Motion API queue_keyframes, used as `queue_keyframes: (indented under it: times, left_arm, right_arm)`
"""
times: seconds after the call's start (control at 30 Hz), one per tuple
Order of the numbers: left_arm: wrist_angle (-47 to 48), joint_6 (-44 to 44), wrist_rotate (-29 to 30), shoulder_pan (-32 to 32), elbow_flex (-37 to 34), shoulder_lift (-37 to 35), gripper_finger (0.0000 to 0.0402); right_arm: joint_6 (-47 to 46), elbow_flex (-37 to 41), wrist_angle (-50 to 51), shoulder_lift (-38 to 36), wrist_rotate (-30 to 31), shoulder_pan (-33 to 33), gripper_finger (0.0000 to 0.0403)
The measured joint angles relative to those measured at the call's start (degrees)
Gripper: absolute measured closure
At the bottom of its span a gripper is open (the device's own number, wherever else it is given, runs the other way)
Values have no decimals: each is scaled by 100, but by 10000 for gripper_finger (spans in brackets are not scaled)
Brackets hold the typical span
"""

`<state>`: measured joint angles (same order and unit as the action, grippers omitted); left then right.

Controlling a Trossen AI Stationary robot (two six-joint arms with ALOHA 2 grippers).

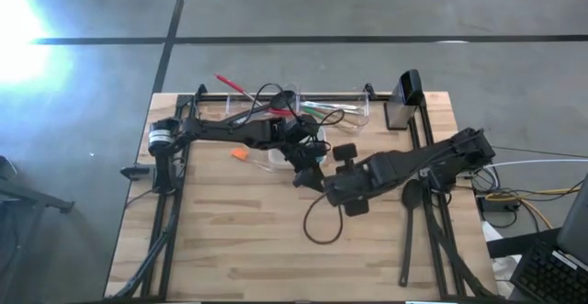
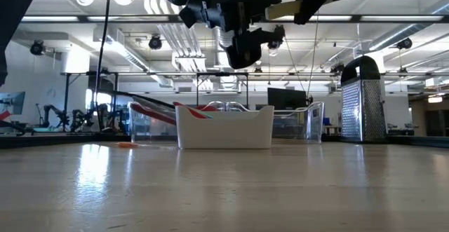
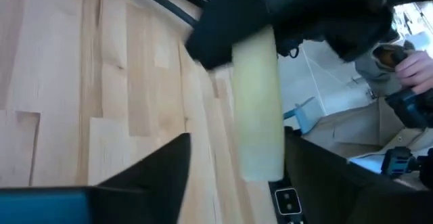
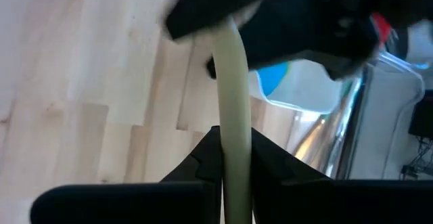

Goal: Pick & Place Kitchen Items
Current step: Put the yellow table knife into the right transparent bin

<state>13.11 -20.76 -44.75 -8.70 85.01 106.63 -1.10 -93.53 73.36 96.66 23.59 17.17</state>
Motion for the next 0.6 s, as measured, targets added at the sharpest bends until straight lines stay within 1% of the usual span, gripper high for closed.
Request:
queue_keyframes:
  times: [0.07,0.13,0.27,0.33,0.43,0.5,0.6]
  left_arm:
    - [65,15,-29,-23,0,0,140]
    - [235,43,-50,-58,0,0,123]
    - [1047,643,25,-163,-9,-171,114]
    - [1368,958,316,-176,-25,-371,114]
    - [1402,1226,839,-169,-199,-794,114]
    - [1400,1366,1117,-163,-317,-1130,114]
    - [1396,1522,1612,-132,-520,-1680,113]
  right_arm:
    - [33,4,14,-113,9,-125,373]
    - [57,43,15,-288,11,-269,373]
    - [114,186,-20,-694,16,-724,373]
    - [170,245,-80,-867,29,-1018,373]
    - [441,393,-437,-1115,-21,-1521,373]
    - [744,536,-884,-1269,-290,-1901,373]
    - [1278,751,-1690,-1408,-949,-2543,373]
